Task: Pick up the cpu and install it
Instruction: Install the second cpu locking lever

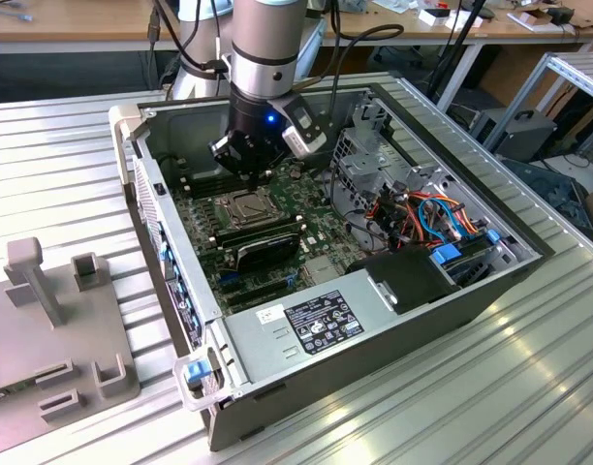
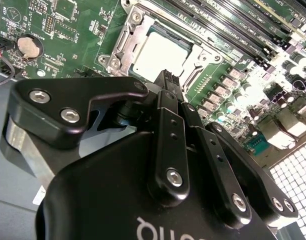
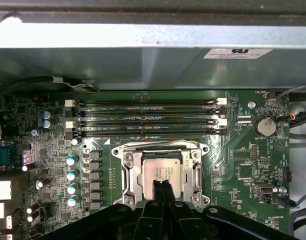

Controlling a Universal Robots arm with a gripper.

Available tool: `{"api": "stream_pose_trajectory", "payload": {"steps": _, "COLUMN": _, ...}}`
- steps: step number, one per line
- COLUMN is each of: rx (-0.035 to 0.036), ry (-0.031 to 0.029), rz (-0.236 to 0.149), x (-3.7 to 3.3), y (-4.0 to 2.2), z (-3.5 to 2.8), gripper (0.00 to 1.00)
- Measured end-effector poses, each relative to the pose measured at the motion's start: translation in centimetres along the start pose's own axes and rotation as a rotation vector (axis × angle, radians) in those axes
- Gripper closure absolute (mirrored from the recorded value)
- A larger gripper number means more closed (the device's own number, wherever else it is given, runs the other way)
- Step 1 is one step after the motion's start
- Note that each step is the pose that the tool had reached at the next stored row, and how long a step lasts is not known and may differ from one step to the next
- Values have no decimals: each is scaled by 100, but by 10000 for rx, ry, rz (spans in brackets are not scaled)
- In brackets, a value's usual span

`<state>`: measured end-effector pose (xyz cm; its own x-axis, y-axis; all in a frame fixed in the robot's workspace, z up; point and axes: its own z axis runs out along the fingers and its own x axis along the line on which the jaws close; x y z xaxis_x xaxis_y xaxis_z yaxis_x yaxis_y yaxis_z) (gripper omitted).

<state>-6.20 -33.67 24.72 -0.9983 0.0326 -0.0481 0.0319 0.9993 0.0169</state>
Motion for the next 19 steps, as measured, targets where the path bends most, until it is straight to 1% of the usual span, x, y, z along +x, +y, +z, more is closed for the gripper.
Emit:
{"api": "stream_pose_trajectory", "payload": {"steps": 3, "rx": -2, "ry": 0, "rz": -2, "x": -1, "y": -8, "z": 1, "gripper": 89}}
{"api": "stream_pose_trajectory", "payload": {"steps": 5, "rx": -2, "ry": 0, "rz": 0, "x": -1, "y": -27, "z": 0, "gripper": 89}}
{"api": "stream_pose_trajectory", "payload": {"steps": 10, "rx": -5, "ry": 0, "rz": 1, "x": -4, "y": -126, "z": -1, "gripper": 89}}
{"api": "stream_pose_trajectory", "payload": {"steps": 12, "rx": -4, "ry": 1, "rz": 0, "x": -6, "y": -192, "z": -3, "gripper": 89}}
{"api": "stream_pose_trajectory", "payload": {"steps": 15, "rx": -6, "ry": 1, "rz": 0, "x": -8, "y": -245, "z": -2, "gripper": 89}}
{"api": "stream_pose_trajectory", "payload": {"steps": 19, "rx": -4, "ry": 1, "rz": 1, "x": -8, "y": -256, "z": -2, "gripper": 89}}
